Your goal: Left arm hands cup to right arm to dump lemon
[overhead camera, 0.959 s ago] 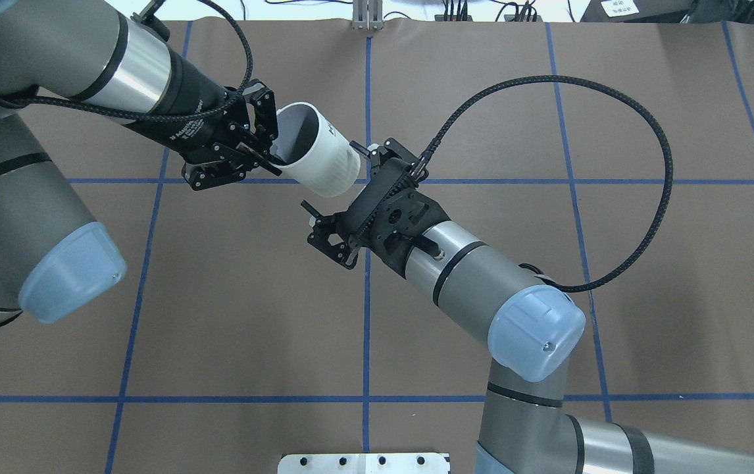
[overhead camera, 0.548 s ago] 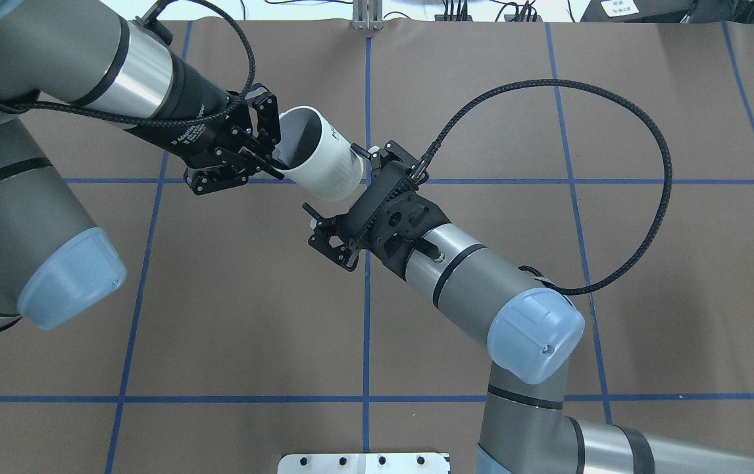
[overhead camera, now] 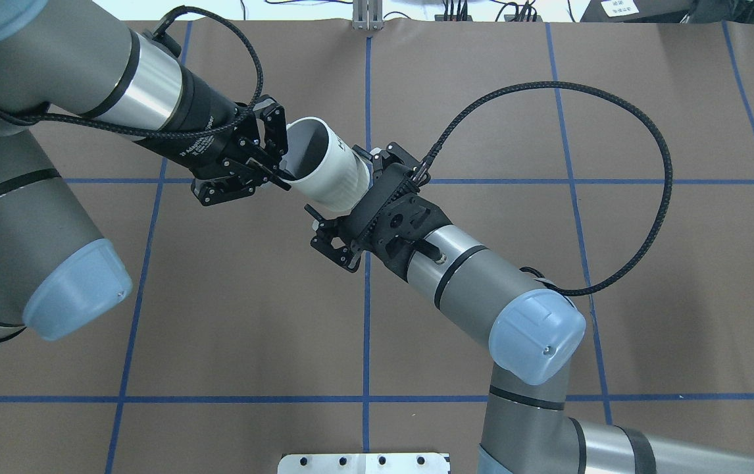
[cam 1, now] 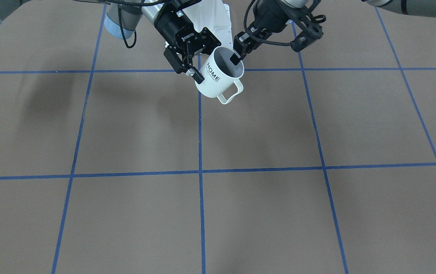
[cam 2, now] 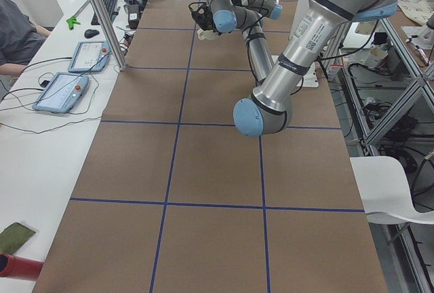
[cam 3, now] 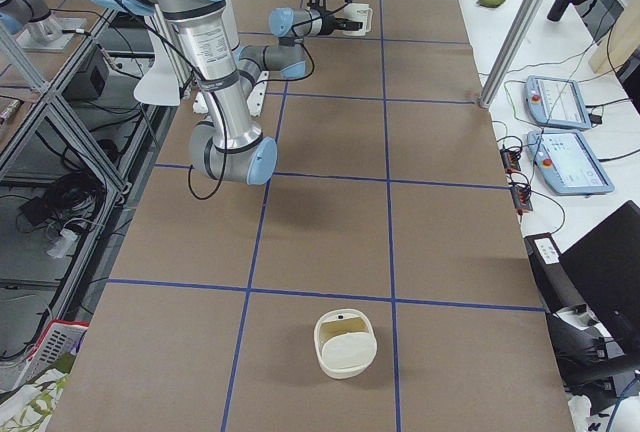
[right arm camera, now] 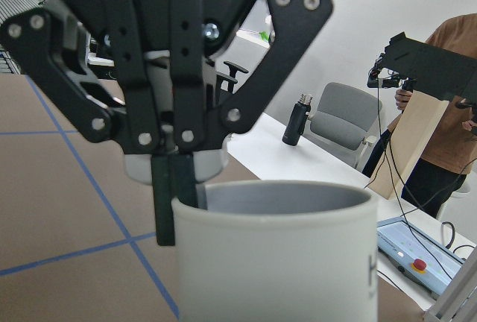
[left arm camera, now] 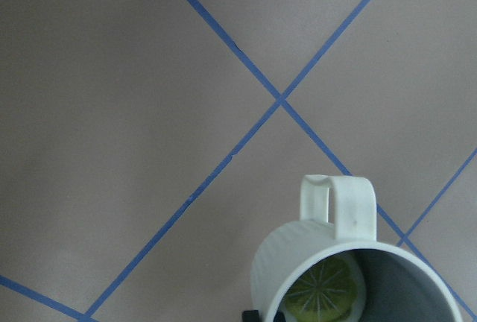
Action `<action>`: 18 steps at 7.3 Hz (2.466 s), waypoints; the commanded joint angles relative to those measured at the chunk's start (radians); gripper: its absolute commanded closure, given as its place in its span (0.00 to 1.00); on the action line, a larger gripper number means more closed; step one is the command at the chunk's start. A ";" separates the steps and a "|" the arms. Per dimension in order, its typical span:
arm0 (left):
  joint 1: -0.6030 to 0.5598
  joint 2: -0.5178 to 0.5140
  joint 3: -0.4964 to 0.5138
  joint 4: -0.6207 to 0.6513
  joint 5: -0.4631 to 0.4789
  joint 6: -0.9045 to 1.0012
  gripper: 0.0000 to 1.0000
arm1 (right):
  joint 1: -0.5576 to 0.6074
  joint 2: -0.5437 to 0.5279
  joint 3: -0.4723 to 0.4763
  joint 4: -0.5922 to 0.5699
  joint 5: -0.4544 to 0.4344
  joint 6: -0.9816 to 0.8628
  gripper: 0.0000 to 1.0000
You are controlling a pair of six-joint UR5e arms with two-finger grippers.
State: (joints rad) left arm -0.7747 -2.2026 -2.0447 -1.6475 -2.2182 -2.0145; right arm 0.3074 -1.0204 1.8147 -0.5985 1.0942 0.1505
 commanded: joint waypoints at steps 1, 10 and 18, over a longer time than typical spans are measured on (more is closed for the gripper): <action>0.011 0.000 -0.008 0.000 0.000 -0.001 1.00 | -0.002 0.002 0.000 0.000 -0.016 -0.005 0.01; 0.026 -0.009 -0.015 0.000 0.000 -0.003 1.00 | -0.016 -0.001 0.000 0.002 -0.047 -0.005 0.09; 0.003 0.004 -0.054 0.000 -0.017 0.054 0.00 | -0.021 -0.020 0.006 0.009 -0.045 -0.003 0.64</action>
State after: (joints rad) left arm -0.7596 -2.2041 -2.0916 -1.6487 -2.2326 -1.9817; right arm 0.2869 -1.0340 1.8197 -0.5894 1.0492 0.1473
